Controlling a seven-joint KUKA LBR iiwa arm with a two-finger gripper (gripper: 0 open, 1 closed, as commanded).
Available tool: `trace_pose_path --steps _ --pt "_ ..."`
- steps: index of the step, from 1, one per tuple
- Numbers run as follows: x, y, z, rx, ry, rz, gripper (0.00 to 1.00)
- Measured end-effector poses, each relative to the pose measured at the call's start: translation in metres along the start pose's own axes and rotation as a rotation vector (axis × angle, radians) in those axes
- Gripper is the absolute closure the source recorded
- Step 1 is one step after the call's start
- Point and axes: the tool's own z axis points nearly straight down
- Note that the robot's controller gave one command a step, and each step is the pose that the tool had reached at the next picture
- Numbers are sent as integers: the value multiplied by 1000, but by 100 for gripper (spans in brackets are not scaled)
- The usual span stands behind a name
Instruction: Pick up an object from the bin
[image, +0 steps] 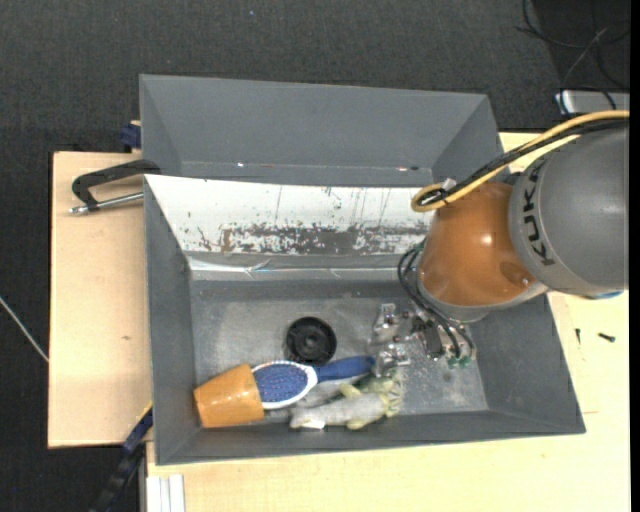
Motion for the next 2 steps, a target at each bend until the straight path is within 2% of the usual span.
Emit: trace_pose_path --steps 1,2 --pt "-13 8 -175 0 -6 -473 100" --pt "-12 8 -172 -3 -1 -471 0"
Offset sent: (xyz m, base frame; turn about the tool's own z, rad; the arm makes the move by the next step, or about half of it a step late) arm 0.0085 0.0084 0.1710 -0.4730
